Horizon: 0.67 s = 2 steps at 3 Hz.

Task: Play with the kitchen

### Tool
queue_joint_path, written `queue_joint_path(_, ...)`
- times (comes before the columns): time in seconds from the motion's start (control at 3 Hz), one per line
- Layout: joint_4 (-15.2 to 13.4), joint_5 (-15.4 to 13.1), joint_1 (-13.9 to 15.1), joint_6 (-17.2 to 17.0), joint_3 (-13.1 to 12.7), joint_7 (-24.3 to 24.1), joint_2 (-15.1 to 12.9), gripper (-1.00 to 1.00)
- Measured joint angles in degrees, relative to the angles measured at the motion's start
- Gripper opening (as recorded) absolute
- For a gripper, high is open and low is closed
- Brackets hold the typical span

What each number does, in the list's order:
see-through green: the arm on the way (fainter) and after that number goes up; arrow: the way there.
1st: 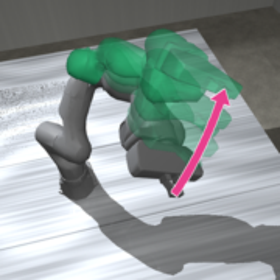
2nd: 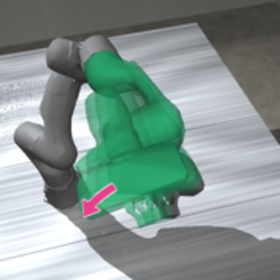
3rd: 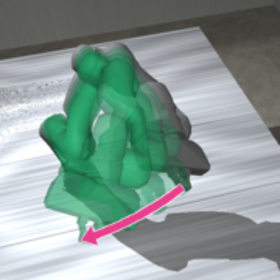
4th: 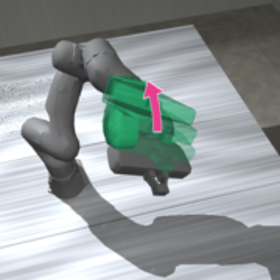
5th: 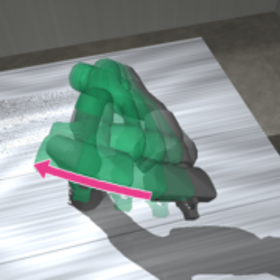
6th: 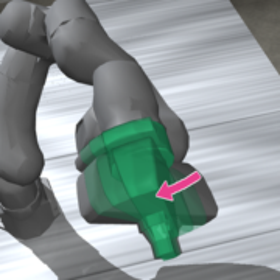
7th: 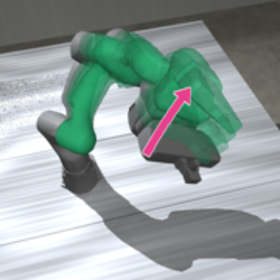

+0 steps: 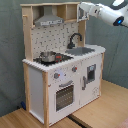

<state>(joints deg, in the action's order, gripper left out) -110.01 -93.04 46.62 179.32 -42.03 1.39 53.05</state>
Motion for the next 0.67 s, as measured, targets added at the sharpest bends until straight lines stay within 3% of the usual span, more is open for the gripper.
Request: queue_joint_path(0.67,0.4,1.3,-1.0,-10.0,-3.9,-4.8,3.3,1.0)
